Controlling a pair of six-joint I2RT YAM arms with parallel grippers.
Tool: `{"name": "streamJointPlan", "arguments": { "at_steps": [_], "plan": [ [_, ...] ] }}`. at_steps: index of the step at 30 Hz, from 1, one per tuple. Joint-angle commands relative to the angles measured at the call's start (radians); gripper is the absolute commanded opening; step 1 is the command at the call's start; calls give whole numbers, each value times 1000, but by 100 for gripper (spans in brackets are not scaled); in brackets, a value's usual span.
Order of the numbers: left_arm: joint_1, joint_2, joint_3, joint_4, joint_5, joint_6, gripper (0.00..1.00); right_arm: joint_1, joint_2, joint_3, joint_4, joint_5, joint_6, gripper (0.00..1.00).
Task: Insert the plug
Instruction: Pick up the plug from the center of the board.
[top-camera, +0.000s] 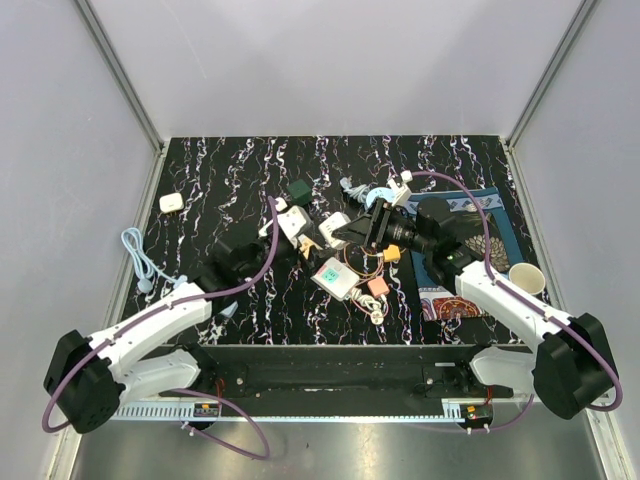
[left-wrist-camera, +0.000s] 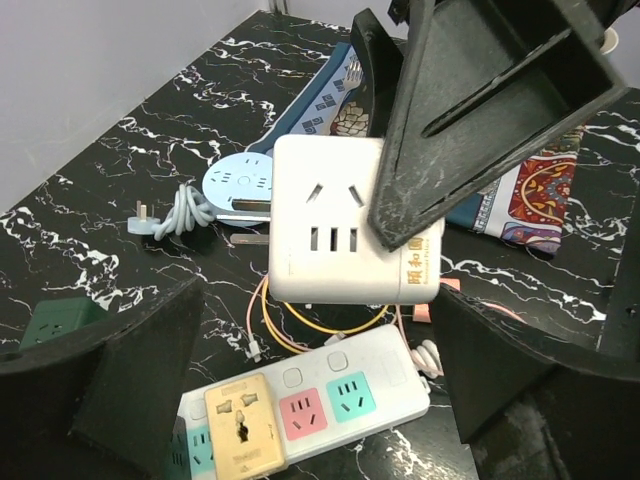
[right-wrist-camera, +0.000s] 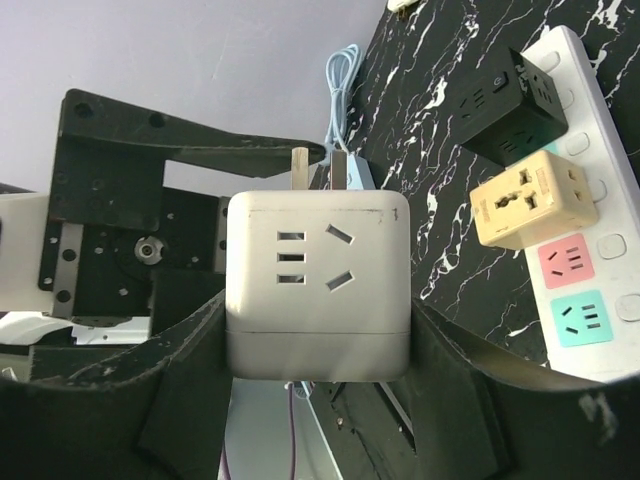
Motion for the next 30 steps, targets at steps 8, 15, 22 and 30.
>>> {"name": "streamJointPlan", "arguments": {
  "at_steps": [8,15,22,30],
  "plan": [
    [1,87,72,116,58,44,83,-3,-8,51,47,-38,-15,16],
    [-1,98,59,179,78,-28,77,-2,8,70,-1,-16,-38,19],
    [-1,100,43,228,56,-54,51,-2,32,88,-28,-18,-44,26],
    [-1,90,36,172,81,12,12,-2,6,131,-132,5,-93,66]
  ]
}}
